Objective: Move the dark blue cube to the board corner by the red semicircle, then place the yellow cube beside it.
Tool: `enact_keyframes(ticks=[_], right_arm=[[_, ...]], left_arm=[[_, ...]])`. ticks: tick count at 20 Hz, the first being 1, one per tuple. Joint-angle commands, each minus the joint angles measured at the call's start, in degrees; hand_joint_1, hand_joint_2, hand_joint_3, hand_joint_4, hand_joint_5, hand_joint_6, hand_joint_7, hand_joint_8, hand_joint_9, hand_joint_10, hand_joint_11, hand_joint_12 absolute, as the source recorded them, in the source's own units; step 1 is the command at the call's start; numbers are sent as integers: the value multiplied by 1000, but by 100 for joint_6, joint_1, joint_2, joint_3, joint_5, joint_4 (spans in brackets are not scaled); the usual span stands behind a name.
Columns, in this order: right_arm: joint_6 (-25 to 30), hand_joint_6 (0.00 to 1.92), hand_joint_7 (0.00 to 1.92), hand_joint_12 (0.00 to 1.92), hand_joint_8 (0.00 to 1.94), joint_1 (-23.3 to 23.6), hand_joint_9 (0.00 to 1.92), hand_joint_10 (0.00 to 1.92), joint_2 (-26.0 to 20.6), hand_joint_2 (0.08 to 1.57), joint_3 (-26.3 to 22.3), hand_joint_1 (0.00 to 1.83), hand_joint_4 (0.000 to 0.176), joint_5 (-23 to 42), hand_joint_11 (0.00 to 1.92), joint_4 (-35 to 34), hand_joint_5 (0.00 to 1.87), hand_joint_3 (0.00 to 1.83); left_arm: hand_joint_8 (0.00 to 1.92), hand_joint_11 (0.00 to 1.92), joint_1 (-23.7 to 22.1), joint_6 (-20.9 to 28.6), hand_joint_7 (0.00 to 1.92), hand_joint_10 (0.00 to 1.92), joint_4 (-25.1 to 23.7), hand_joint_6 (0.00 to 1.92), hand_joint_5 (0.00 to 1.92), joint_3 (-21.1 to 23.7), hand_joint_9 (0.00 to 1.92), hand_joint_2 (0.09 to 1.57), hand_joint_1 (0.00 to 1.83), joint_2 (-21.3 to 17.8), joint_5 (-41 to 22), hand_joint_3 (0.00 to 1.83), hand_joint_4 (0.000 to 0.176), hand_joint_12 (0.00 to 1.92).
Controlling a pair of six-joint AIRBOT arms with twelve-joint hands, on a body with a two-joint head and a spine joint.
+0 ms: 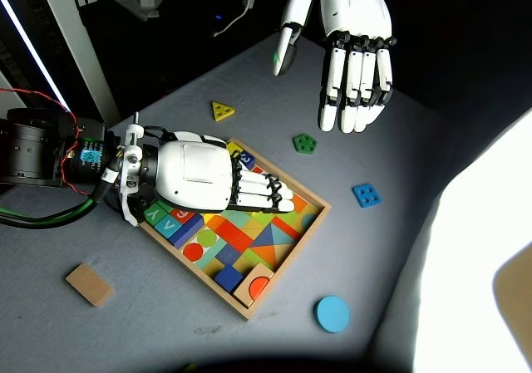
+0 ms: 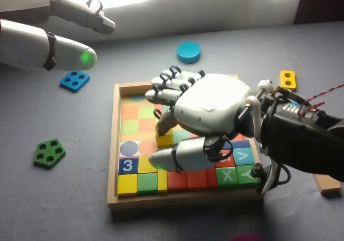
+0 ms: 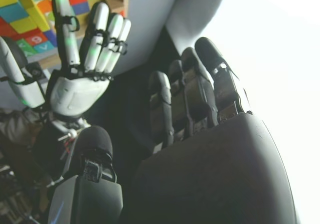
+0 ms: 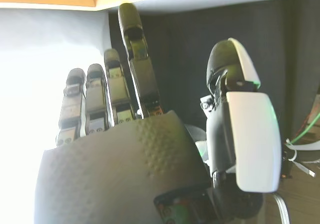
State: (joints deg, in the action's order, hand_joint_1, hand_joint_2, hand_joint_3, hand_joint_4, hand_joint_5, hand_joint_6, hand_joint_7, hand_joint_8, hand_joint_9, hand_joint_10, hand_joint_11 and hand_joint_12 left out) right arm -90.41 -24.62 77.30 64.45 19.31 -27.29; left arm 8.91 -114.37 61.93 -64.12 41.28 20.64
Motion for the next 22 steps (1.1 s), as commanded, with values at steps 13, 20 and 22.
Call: enact_keyframes(ticks=[13, 20, 22], right_arm=[[68, 33, 160, 0, 9, -109, 0, 0, -328, 1172, 166, 0, 0, 452, 0, 92, 734, 3], [21, 35, 174, 0, 13, -204, 0, 0, -552, 1162, 241, 0, 0, 411, 0, 93, 745, 0], [23, 29, 162, 0, 6, -214, 0, 0, -583, 1159, 293, 0, 0, 410, 0, 93, 733, 0]], left_arm=[[5, 0, -86, -4, 297, 8, 216, 5, 354, -22, 322, 1297, 132, 18, -231, 0, 37, 985], [0, 0, -86, -4, 299, 0, 216, 1, 365, -24, 314, 1299, 153, 19, -232, 0, 36, 985], [1, 0, -86, -4, 298, 1, 216, 1, 354, -25, 315, 1303, 123, 19, -232, 2, 41, 1009]])
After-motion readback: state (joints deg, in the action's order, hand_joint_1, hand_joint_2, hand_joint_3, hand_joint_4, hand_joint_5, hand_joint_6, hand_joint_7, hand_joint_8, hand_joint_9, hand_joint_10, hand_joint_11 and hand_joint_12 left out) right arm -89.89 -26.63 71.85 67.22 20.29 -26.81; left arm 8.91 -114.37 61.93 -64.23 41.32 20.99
